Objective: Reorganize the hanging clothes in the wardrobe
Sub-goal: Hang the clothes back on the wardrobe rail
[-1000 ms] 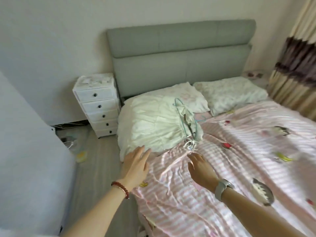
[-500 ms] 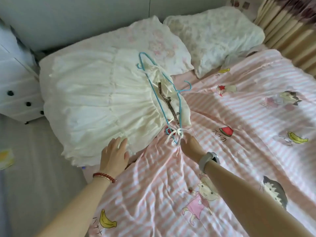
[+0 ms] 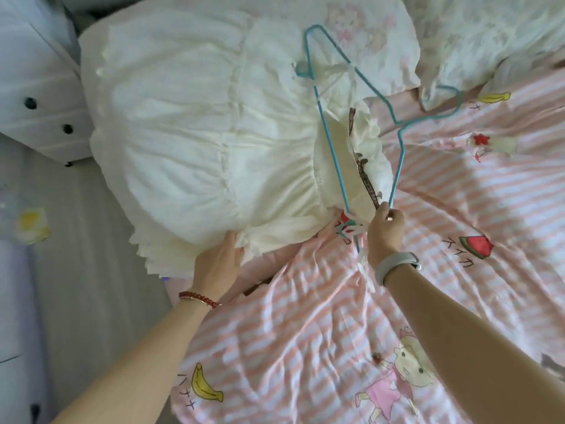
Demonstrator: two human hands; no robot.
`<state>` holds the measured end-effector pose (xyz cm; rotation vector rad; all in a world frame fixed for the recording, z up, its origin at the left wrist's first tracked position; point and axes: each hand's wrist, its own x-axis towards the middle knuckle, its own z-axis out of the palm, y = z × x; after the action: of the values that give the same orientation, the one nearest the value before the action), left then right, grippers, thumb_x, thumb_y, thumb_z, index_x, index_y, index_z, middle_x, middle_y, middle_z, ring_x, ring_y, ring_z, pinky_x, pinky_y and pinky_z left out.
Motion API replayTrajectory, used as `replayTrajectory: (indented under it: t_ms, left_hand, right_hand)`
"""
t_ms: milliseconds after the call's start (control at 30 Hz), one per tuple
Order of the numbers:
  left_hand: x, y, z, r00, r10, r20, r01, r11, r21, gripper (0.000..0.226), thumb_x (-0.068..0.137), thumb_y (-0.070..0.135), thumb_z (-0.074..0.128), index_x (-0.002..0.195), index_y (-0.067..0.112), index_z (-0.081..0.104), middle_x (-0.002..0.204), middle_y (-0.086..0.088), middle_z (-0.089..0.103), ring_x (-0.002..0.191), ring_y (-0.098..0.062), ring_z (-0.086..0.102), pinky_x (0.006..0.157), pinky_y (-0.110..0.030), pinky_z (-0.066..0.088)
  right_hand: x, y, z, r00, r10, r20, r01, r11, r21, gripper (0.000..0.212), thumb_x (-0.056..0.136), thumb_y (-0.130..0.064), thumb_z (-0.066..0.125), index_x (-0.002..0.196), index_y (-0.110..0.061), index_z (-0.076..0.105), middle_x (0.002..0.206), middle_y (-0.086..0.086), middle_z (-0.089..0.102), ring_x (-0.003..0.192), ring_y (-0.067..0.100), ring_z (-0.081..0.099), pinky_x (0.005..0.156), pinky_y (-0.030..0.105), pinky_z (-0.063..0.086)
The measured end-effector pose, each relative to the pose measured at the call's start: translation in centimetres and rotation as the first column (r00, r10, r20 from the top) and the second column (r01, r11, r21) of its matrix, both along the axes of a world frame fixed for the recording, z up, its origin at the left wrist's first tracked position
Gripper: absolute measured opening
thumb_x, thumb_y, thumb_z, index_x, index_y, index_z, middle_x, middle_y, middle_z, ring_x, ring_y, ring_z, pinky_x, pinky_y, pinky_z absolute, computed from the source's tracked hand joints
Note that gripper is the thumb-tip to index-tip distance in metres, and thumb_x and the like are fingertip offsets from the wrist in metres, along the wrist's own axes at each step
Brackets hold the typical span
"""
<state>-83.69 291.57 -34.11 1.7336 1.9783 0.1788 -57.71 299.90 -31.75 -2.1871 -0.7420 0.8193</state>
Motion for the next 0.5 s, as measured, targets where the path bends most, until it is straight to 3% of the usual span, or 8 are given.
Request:
replayTrajectory:
  t_ms: [100, 167, 233, 300, 367, 400, 500]
  left_hand:
    - [-0.7, -2.1, 2.8, 0.991, -0.006, 0.133, 0.005, 1.000, 0.006, 0.035, 0.089, 0.033, 0.037, 0.116, 0.011, 0.041, 0.076, -0.002, 0.057, 0.071, -0.030, 0.060, 0.057, -0.031, 0.038]
    - [-1.4, -3.8, 4.8, 0.976, -0.069, 0.204, 0.068, 0.998, 0.013, 0.059, 0.082, 0.053, 0.028, 0.128, 0.018, 0.037, 0.114, 0.000, 0.061, 0.101, -0.023, 0.060, 0.074, -0.030, 0.044]
    - [-1.9, -5.5, 6.9, 0.966, -0.077, 0.245, 0.057, 0.995, 0.087, 0.071, 0.078, 0.063, 0.024, 0.130, 0.018, 0.042, 0.128, 0.005, 0.055, 0.112, -0.016, 0.055, 0.083, -0.028, 0.043]
    - [-1.9, -7.1, 9.1, 0.962, -0.050, 0.267, -0.008, 0.977, 0.214, 0.068, 0.082, 0.064, 0.024, 0.112, 0.013, 0.057, 0.099, 0.002, 0.067, 0.088, -0.017, 0.064, 0.069, -0.027, 0.046]
    - [-1.8, -8.8, 11.9, 0.955, -0.042, 0.293, -0.057, 0.945, 0.321, 0.056, 0.086, 0.059, 0.027, 0.086, 0.012, 0.058, 0.059, 0.005, 0.054, 0.052, -0.011, 0.054, 0.049, -0.028, 0.040]
    - [-1.6, -9.8, 13.4, 0.952, -0.050, 0.302, -0.071, 0.924, 0.376, 0.049, 0.088, 0.056, 0.029, 0.075, 0.016, 0.055, 0.050, 0.005, 0.043, 0.044, -0.010, 0.045, 0.044, -0.027, 0.036]
    - [-0.5, -13.5, 19.4, 0.944, -0.081, 0.321, -0.100, 0.855, 0.510, 0.030, 0.090, 0.047, 0.037, 0.062, 0.036, 0.031, 0.047, 0.009, 0.025, 0.045, -0.011, 0.033, 0.044, -0.020, 0.025]
  right_hand:
    - [-0.3, -2.7, 2.5, 0.997, 0.076, 0.034, -0.080, 0.987, 0.141, 0.028, 0.096, -0.029, 0.041, 0.081, -0.006, 0.045, 0.064, -0.003, 0.041, 0.067, 0.019, 0.041, 0.058, 0.026, 0.030]
    - [-0.1, -4.5, 4.3, 0.986, 0.152, 0.071, -0.162, 0.974, 0.158, 0.029, 0.096, -0.030, 0.042, 0.079, -0.006, 0.046, 0.063, -0.001, 0.043, 0.065, 0.019, 0.042, 0.051, 0.022, 0.032]
    - [0.4, -6.3, 6.2, 0.977, 0.181, 0.114, -0.198, 0.968, 0.156, 0.030, 0.096, -0.030, 0.042, 0.080, -0.005, 0.049, 0.063, 0.003, 0.046, 0.065, 0.021, 0.043, 0.051, 0.028, 0.026]
    - [0.9, -8.2, 8.4, 0.970, 0.194, 0.149, -0.220, 0.958, 0.183, 0.030, 0.096, -0.028, 0.042, 0.079, -0.004, 0.051, 0.065, 0.006, 0.049, 0.065, 0.023, 0.043, 0.054, 0.032, 0.020]
    - [1.1, -10.6, 10.9, 0.964, 0.203, 0.174, -0.240, 0.943, 0.230, 0.030, 0.097, -0.027, 0.040, 0.076, -0.007, 0.048, 0.061, 0.001, 0.047, 0.063, 0.023, 0.042, 0.053, 0.034, 0.018]
    - [1.1, -12.0, 12.2, 0.961, 0.207, 0.183, -0.249, 0.935, 0.253, 0.030, 0.097, -0.027, 0.040, 0.074, -0.008, 0.047, 0.060, -0.002, 0.045, 0.062, 0.022, 0.041, 0.052, 0.034, 0.020]
    - [0.8, -16.6, 16.1, 0.953, 0.221, 0.205, -0.280, 0.902, 0.329, 0.027, 0.096, -0.025, 0.042, 0.074, -0.010, 0.047, 0.062, -0.004, 0.048, 0.062, 0.021, 0.042, 0.054, 0.032, 0.019]
